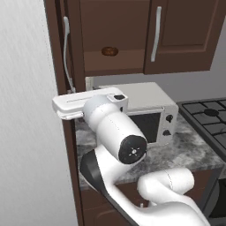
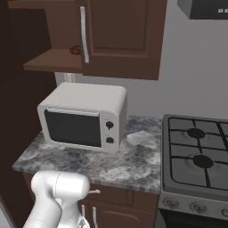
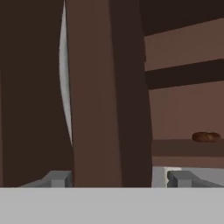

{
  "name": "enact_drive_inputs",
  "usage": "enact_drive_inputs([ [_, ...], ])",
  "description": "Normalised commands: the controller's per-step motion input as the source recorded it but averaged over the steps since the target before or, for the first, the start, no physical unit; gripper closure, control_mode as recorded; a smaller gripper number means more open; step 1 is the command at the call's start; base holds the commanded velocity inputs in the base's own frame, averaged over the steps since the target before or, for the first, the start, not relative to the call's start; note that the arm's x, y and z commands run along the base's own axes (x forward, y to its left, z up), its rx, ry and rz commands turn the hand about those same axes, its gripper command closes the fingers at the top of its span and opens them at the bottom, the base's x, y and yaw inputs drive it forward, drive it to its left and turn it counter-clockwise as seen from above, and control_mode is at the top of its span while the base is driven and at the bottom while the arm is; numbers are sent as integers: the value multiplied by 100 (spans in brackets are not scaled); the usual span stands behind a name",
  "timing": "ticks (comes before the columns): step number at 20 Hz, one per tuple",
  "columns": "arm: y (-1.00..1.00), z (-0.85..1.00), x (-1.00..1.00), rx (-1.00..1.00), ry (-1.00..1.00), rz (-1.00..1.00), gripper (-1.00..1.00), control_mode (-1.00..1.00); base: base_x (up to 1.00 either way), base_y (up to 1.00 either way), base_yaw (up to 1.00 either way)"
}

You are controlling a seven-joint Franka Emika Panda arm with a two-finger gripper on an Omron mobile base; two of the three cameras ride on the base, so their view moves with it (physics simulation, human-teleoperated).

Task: Pick the avocado and bread from the counter and place them on the plate. Then pick the jam from the cabinet and place it next to the plate. Lastly close the cabinet door.

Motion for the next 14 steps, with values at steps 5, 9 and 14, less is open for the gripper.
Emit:
enact_drive_inputs([
  [5, -18, 0, 10, 0, 4, -2, -100, -100, 0, 0, 0],
  [9, -32, 0, 4, 0, 2, -11, -100, -100, 0, 0, 0],
  [14, -33, 0, 0, 0, 0, -20, -100, -100, 0, 0, 0],
])
